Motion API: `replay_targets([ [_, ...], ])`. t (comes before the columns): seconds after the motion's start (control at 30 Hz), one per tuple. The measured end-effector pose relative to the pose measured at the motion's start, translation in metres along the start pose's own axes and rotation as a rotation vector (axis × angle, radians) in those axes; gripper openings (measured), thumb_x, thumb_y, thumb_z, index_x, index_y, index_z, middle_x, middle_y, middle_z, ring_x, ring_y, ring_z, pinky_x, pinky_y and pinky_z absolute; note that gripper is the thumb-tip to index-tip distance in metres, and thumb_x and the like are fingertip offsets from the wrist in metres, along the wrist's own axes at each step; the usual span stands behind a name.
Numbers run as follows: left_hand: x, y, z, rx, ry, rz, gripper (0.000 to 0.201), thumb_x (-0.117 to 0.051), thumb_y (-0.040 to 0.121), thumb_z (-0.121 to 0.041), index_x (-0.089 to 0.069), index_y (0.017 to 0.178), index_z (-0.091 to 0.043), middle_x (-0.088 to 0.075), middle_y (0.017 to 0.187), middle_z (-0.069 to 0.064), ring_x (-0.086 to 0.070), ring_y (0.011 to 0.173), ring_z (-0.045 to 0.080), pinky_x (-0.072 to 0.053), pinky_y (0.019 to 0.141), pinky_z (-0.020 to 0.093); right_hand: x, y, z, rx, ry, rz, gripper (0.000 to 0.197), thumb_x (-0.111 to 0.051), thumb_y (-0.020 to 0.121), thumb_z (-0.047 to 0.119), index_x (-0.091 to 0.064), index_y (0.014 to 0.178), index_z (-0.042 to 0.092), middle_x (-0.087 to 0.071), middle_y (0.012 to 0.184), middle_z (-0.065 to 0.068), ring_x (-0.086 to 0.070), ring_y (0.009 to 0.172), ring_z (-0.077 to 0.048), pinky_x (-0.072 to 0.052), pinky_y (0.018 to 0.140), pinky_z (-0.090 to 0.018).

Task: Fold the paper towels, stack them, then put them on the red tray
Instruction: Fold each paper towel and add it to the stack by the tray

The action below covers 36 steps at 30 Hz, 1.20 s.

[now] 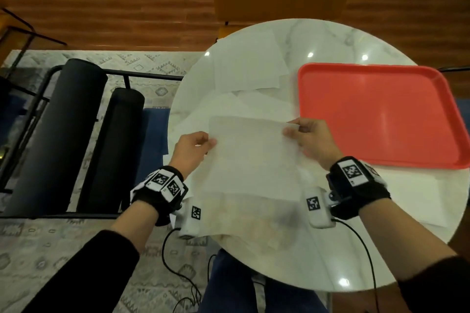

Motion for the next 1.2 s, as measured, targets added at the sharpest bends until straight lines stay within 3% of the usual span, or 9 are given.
replay_targets([
  [0.2, -0.001, 0.008, 0.025, 0.051, 0.085, -0.071, 0.026, -0.066, 0.087, -0.029, -0.068, 0.107, -0.012, -0.062, 0.103, -0.004, -0.056, 0.095, 0.014, -0.037, 0.085, 0.022, -0.008, -0.009, -0.012, 0.081, -0.098, -0.027, 0.013, -0.071, 0.083, 0.015, -0.075, 0.086, 0.026, -0.075, 0.087, 0.002, -0.065, 0.077, -0.006, -0.049, 0.076, -0.017],
  [0.33, 0.005, 0.000, 0.031, -0.035, 0.149, -0.072, 0.019, -0.063, 0.089, -0.012, -0.069, 0.106, -0.009, -0.065, 0.104, 0.002, -0.058, 0.095, 0.013, -0.037, 0.075, 0.009, -0.010, -0.038, -0.021, 0.138, -0.183, 0.018, 0.014, -0.070, 0.083, 0.010, -0.077, 0.089, 0.021, -0.073, 0.095, 0.012, -0.064, 0.094, 0.004, -0.042, 0.087, -0.007],
  [0.57, 0.015, -0.014, 0.059, -0.086, 0.361, 0.010, 0.036, -0.046, 0.093, -0.001, -0.067, 0.114, -0.021, -0.060, 0.124, -0.001, -0.056, 0.105, 0.014, -0.038, 0.091, 0.019, -0.015, -0.067, -0.054, 0.194, -0.376, 0.059, 0.027, -0.067, 0.082, -0.004, -0.077, 0.091, 0.019, -0.071, 0.102, 0.005, -0.059, 0.097, 0.009, -0.035, 0.087, 0.000],
  [0.63, 0.013, -0.016, 0.055, -0.124, 0.369, -0.032, 0.036, -0.044, 0.094, -0.001, -0.064, 0.118, -0.019, -0.058, 0.126, 0.000, -0.054, 0.101, 0.011, -0.038, 0.089, 0.018, -0.015, -0.068, -0.062, 0.202, -0.525, 0.047, 0.041, -0.060, 0.079, -0.012, -0.076, 0.094, 0.023, -0.070, 0.109, 0.005, -0.061, 0.105, -0.004, -0.037, 0.096, -0.008],
  [0.73, 0.003, -0.018, 0.042, -0.259, 0.381, -0.081, 0.035, -0.045, 0.094, -0.003, -0.060, 0.123, -0.017, -0.056, 0.127, 0.002, -0.056, 0.110, 0.016, -0.041, 0.095, 0.022, -0.013, -0.061, -0.057, 0.277, -0.654, -0.089, 0.056, -0.050, 0.069, -0.019, -0.074, 0.099, 0.022, -0.067, 0.113, 0.001, -0.061, 0.110, -0.019, -0.044, 0.099, -0.045],
  [0.87, -0.040, -0.022, 0.028, -0.376, 0.626, 0.051, 0.046, -0.041, 0.098, -0.016, -0.036, 0.143, -0.012, -0.038, 0.148, 0.007, -0.039, 0.135, 0.022, -0.031, 0.111, 0.037, -0.048, -0.047, -0.033, 0.400, -0.701, -0.132, 0.049, -0.051, 0.075, -0.011, -0.064, 0.116, 0.012, -0.064, 0.119, -0.007, -0.059, 0.111, -0.028, -0.046, 0.094, -0.052],
  [0.97, -0.072, -0.025, 0.031, -0.300, 0.873, 0.148, 0.059, -0.029, 0.101, -0.029, -0.006, 0.151, -0.011, -0.003, 0.160, 0.005, -0.006, 0.147, 0.018, -0.012, 0.116, 0.049, -0.091, -0.045, -0.033, 0.352, -0.809, 0.127, 0.047, -0.038, 0.099, 0.015, -0.033, 0.146, 0.010, -0.033, 0.153, -0.010, -0.028, 0.143, -0.024, -0.023, 0.115, -0.047],
  [1.07, -0.085, -0.025, 0.048, -0.233, 1.041, 0.202, 0.064, -0.019, 0.099, -0.036, 0.010, 0.150, -0.011, 0.016, 0.159, 0.004, 0.009, 0.147, 0.018, -0.003, 0.116, 0.055, -0.113, -0.045, -0.052, 0.235, -0.883, 0.348, 0.053, -0.018, 0.104, 0.034, -0.003, 0.153, 0.019, -0.001, 0.161, 0.000, 0.003, 0.148, -0.017, 0.001, 0.119, -0.044],
  [1.2, -0.080, -0.021, 0.072, -0.223, 1.029, 0.182, 0.074, -0.004, 0.088, -0.059, 0.020, 0.147, -0.021, 0.027, 0.154, -0.007, 0.015, 0.145, 0.009, 0.005, 0.114, 0.056, -0.093, -0.040, -0.075, 0.156, -1.081, 0.316, 0.055, -0.013, 0.103, 0.042, 0.007, 0.151, 0.027, 0.011, 0.159, 0.008, 0.009, 0.147, -0.011, 0.004, 0.119, -0.048],
])
Point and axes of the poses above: each hand's wrist, its own y-axis towards the middle knuckle, its own x-axis out of the back of the hand, z = x × y, the point moved 2 cm from there along y, towards the middle knuckle
